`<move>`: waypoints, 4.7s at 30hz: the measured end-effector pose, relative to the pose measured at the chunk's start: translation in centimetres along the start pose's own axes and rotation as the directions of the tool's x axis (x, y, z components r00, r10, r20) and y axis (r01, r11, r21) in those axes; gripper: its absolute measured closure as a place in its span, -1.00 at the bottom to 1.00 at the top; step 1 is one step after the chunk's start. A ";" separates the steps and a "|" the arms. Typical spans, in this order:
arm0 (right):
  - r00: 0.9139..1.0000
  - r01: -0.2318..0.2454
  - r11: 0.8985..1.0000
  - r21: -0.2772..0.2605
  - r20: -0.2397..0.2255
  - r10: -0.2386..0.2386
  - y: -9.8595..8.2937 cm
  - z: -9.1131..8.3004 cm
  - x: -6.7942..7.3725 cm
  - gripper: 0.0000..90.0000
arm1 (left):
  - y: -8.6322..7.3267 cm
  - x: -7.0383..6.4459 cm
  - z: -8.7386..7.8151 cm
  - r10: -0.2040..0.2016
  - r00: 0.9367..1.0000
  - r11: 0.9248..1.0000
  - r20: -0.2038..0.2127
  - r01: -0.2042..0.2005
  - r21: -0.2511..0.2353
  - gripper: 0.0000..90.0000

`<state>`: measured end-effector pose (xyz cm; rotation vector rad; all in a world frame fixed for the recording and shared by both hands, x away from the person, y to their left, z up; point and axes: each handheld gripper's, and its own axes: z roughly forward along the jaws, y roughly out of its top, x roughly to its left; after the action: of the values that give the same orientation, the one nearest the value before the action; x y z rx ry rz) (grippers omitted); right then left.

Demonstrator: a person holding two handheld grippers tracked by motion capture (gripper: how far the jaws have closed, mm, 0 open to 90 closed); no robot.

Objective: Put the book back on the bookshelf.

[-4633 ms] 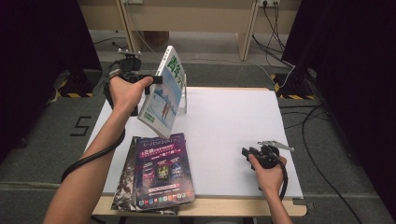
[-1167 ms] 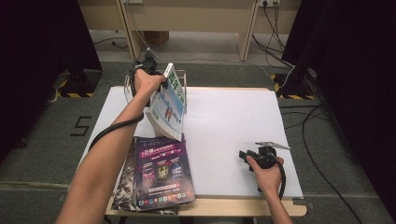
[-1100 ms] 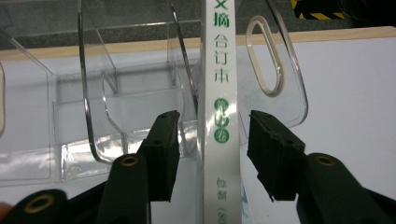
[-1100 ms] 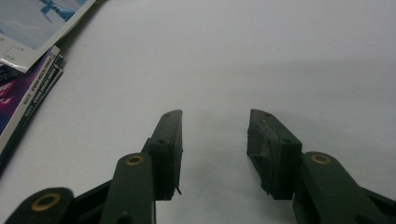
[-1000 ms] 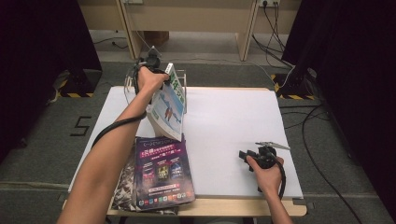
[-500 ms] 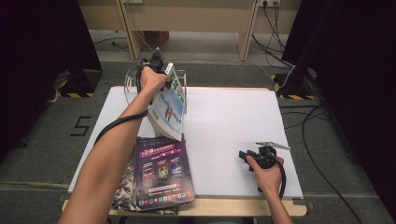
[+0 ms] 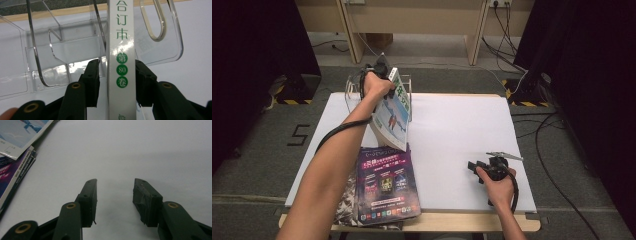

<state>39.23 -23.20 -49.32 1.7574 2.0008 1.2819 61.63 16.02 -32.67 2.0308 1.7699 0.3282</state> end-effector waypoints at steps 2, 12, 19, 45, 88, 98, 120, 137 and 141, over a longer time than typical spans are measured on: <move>1.000 -0.001 1.000 0.001 -0.002 0.001 0.0 0.0 0.0 0.21 | 0.1 0.0 0.2 0.001 1.000 1.000 -0.005 -0.001 0.003 0.32; 1.000 -0.004 1.000 0.000 -0.003 0.004 0.0 0.0 0.0 0.21 | 0.9 0.0 0.4 -0.008 1.000 1.000 0.002 0.008 -0.006 0.30; 1.000 -0.002 1.000 -0.002 -0.003 0.002 0.0 0.0 0.0 0.21 | 1.2 -0.3 1.4 -0.003 1.000 1.000 -0.010 0.003 0.003 0.33; 1.000 0.000 1.000 -0.001 -0.003 0.000 0.0 0.0 0.0 0.21 | -0.4 0.6 -2.3 0.009 0.992 0.985 0.129 0.013 -0.170 0.64; 1.000 0.017 1.000 0.005 0.007 -0.017 -0.1 0.0 0.4 0.21 | -14.8 4.2 -5.7 0.191 0.964 0.827 0.186 -0.056 -0.560 0.59; 1.000 0.016 1.000 0.007 0.002 -0.016 -0.1 0.0 0.4 0.21 | -13.9 4.5 -7.2 0.214 0.955 0.797 0.205 -0.050 -0.602 0.51; 1.000 0.009 1.000 0.008 -0.008 -0.009 -0.1 0.0 0.3 0.21 | -8.3 4.6 -6.0 0.114 0.974 0.857 0.194 0.002 -0.515 0.61; 1.000 0.008 1.000 0.010 -0.017 -0.008 -0.1 0.0 0.1 0.20 | -7.0 4.8 -5.4 0.089 0.976 0.904 0.200 0.005 -0.428 0.49; 1.000 0.005 1.000 0.013 -0.016 -0.005 -0.1 0.0 0.1 0.20 | -7.0 4.8 -5.4 0.097 0.973 0.916 0.209 -0.005 -0.400 0.52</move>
<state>39.11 -23.10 -49.31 1.7519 2.0255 1.2880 53.86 22.33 -31.61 1.7468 1.3831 0.4185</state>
